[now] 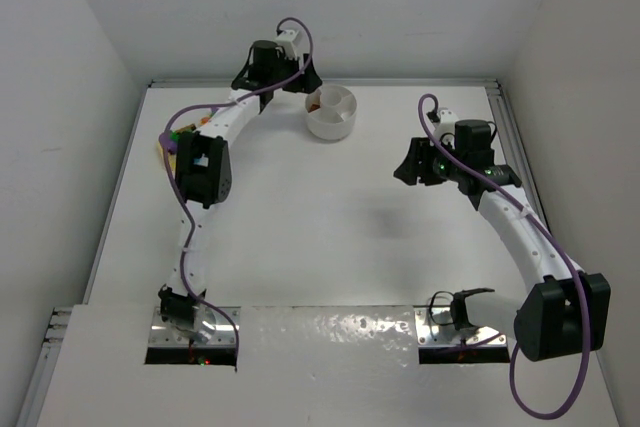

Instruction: Sort the legos into containers by color

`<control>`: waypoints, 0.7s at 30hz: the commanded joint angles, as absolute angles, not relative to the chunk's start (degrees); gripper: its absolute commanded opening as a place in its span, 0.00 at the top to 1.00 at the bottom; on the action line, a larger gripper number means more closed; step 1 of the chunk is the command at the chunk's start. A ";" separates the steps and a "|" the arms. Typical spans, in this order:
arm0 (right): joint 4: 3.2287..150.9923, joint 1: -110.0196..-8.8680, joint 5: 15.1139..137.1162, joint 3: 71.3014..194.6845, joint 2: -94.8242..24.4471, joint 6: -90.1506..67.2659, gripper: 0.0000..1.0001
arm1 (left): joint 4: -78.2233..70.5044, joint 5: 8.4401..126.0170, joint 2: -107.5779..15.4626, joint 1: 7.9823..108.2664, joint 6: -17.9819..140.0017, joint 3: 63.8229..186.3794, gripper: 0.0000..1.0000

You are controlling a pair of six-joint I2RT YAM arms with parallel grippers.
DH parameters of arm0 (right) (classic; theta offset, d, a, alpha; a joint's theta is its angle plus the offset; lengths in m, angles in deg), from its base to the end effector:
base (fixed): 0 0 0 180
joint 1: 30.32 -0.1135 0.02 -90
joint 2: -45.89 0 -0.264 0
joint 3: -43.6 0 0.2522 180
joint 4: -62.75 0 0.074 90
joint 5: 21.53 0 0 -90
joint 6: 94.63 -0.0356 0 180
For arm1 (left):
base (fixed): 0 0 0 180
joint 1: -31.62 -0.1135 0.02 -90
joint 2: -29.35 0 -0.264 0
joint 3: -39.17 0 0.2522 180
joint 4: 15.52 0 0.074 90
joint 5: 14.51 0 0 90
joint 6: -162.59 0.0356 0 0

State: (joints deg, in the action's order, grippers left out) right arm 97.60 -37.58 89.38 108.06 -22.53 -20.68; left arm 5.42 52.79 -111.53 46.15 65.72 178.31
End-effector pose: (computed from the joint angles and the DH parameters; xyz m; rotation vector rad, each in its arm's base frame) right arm 0.2544 0.0452 0.2744 -0.0260 2.2702 0.6276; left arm 0.5536 -0.1577 0.2312 0.3944 1.9485 -0.6323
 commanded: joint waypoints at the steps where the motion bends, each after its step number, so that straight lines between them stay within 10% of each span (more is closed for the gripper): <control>1: 95.50 -37.79 90.62 110.27 -22.49 -21.24 0.44 | 7.19 55.52 -105.13 44.99 67.13 183.44 0.30; 9: 97.26 -39.80 85.54 112.99 -22.49 -19.23 0.47 | 24.50 71.96 -91.60 35.78 79.00 176.87 0.14; 21: 95.68 -48.07 86.31 115.46 -31.89 -17.72 0.46 | 45.52 84.72 -89.48 16.78 89.13 166.14 0.19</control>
